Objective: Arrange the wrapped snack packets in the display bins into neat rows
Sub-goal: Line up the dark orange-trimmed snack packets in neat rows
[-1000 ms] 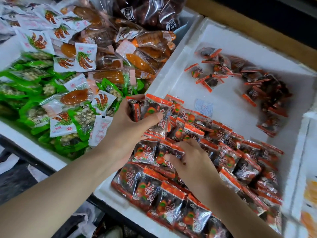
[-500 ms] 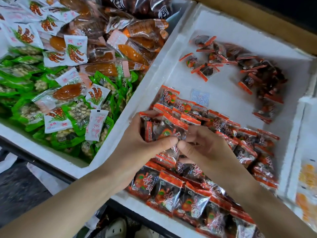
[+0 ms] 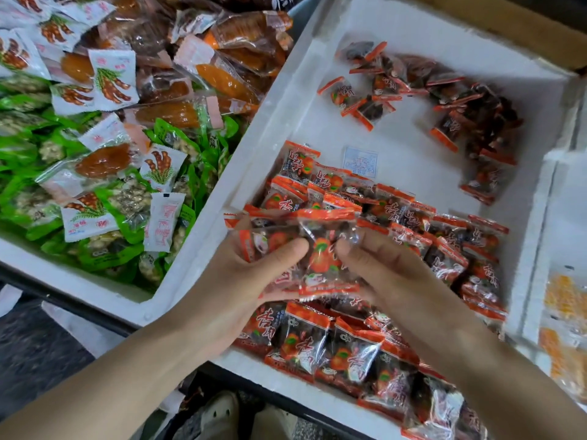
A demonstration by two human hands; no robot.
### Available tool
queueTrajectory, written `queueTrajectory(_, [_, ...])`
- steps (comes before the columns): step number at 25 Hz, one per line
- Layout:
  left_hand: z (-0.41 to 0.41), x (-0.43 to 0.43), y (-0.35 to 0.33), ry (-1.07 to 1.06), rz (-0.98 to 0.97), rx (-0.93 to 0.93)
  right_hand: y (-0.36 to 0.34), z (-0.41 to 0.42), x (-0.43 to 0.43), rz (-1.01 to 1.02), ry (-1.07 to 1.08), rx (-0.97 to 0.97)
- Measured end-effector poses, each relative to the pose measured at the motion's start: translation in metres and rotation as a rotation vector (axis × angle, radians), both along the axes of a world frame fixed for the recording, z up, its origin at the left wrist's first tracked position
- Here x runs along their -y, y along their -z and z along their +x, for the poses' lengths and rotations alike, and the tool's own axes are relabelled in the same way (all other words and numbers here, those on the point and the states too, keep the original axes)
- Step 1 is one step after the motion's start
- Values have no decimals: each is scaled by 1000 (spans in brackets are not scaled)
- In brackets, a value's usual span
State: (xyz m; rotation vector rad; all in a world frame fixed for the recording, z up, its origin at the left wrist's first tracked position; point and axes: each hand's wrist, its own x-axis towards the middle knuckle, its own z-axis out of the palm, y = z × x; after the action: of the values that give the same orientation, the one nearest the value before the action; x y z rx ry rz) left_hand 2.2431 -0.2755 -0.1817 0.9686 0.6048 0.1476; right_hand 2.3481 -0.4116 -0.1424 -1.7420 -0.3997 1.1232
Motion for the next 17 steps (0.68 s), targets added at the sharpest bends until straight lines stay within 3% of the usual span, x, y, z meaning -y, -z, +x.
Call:
queueTrajectory(5, [-2,-19,1,-138,46,11,2,25,16,22,257,191])
queueTrajectory(7, [-2,-22,1,-149,94,18,8,28,16,-63,147,252])
queueTrajectory(12, [1,-21,5,-122,128,31,31,21,8,-313,-273,678])
queueTrajectory(17, [6,-18,13,-99,113,23,42,22,5,-407,-369,877])
